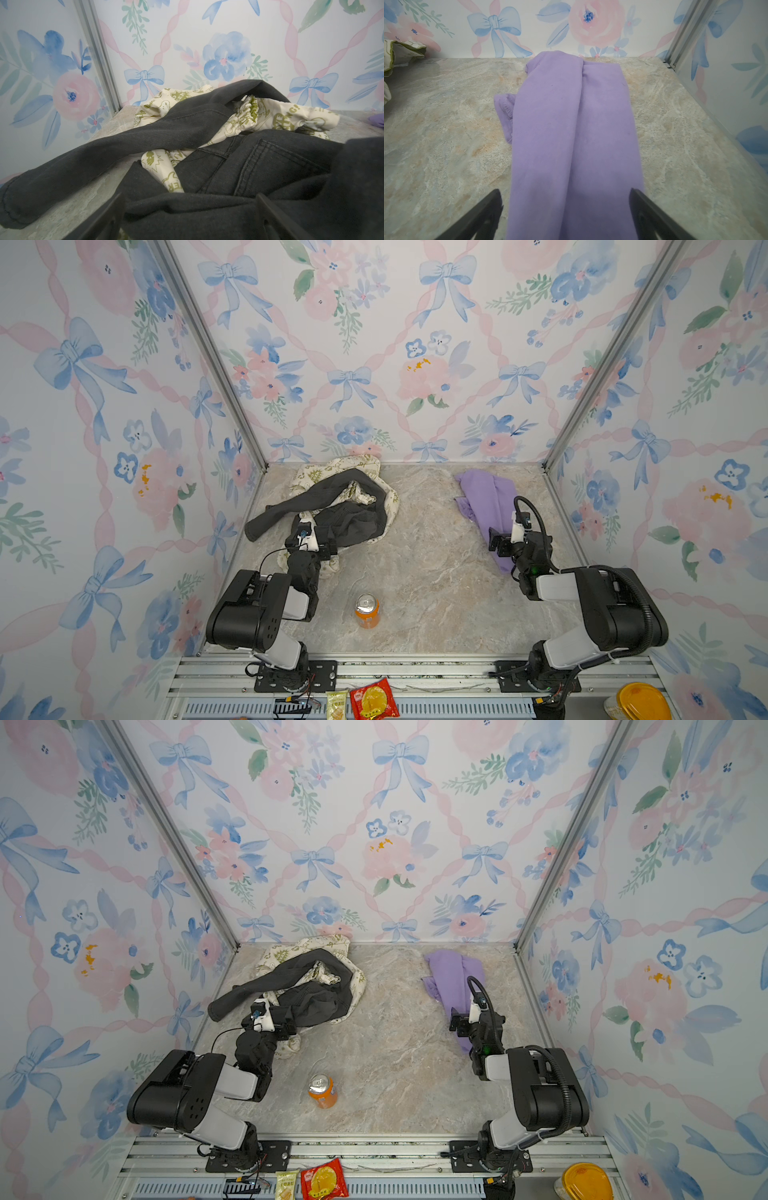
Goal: Pick out a specific cloth from the pile
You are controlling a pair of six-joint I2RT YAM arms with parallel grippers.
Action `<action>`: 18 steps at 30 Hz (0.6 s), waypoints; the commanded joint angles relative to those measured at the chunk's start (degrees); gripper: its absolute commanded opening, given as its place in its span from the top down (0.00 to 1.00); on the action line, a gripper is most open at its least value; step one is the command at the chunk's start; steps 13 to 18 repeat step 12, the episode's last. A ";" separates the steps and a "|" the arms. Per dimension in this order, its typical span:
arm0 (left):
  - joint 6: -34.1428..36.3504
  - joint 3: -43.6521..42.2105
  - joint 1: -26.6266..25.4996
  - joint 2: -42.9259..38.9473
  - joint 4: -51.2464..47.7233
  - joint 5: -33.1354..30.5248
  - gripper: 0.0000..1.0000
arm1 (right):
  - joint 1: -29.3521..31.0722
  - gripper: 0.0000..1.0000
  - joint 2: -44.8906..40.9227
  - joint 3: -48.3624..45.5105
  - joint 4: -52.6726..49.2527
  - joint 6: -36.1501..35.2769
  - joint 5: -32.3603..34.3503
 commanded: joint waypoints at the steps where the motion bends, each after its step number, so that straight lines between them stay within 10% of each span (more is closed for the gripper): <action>1: 0.98 0.24 -0.49 0.23 -0.45 -1.58 0.02 | 0.10 0.03 -0.29 1.07 -0.17 -0.45 0.57; 18: 0.56 0.33 0.19 0.32 -0.51 -0.41 0.02 | 0.10 0.03 -0.31 1.05 -0.13 -0.45 0.54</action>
